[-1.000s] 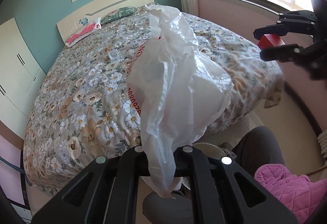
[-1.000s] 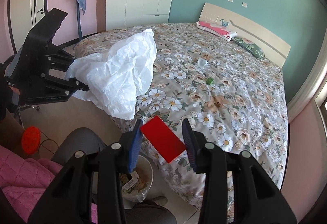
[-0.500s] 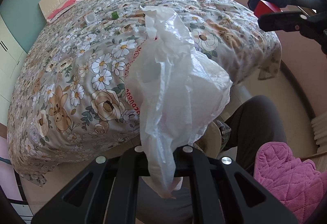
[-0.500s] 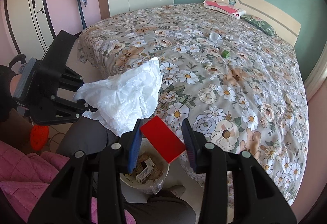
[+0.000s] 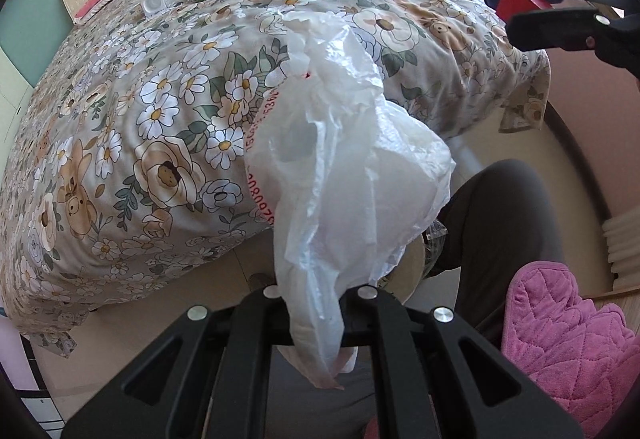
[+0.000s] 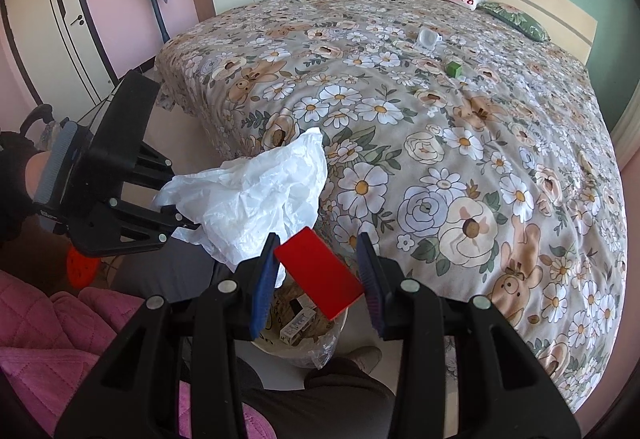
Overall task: Collect trash
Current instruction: 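Carry the red block and white plastic bag with both grippers over the bin, then open the left gripper to drop the bag while the right drops the red block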
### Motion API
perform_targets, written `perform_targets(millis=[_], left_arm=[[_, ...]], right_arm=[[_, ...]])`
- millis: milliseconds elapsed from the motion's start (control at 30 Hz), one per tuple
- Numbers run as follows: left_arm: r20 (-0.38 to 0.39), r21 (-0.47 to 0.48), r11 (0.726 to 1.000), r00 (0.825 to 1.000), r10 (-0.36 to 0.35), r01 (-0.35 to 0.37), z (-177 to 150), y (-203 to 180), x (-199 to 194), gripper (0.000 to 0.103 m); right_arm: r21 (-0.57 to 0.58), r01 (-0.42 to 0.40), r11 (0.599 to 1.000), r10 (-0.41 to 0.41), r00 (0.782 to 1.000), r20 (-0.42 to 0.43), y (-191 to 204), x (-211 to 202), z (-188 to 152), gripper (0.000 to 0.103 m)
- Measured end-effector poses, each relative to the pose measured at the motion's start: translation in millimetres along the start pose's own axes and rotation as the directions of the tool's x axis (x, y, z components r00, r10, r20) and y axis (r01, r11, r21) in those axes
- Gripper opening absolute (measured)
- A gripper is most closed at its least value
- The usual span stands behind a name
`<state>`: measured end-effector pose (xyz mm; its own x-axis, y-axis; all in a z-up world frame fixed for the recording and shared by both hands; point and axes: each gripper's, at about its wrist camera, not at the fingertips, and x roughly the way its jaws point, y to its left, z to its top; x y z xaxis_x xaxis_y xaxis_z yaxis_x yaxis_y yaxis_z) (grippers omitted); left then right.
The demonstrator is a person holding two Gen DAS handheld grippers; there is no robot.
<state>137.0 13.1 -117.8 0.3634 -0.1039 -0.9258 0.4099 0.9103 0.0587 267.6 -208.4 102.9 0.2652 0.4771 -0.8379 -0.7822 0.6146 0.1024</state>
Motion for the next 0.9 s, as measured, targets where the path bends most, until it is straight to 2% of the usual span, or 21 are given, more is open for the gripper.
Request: perform_targets(millis=[300, 467, 900], left_arm=[[-0.055, 0.005, 1.0, 0.998, -0.026, 0.026, -12.7, -6.9, 28.6, 0.009], [-0.111, 0.009, 0.999, 0.993, -0.043, 0.045, -23.8, -11.9, 50.9, 0.009], [-0.273, 0.011, 0.997, 0.959, -0.07, 0.076, -49.8, -22.0, 128.7, 0.009]], right_arm=[[0.017, -0.025, 1.0, 0.025, 0.999, -0.041, 0.8, 22.9, -14.9, 0.04], [0.028, -0.049, 0.998, 0.051, 0.996, -0.073, 2.4, 41.3, -26.7, 0.04], [0.069, -0.105, 0.992, 0.116, 0.977, -0.182, 4.7, 99.7, -58.5, 0.04]])
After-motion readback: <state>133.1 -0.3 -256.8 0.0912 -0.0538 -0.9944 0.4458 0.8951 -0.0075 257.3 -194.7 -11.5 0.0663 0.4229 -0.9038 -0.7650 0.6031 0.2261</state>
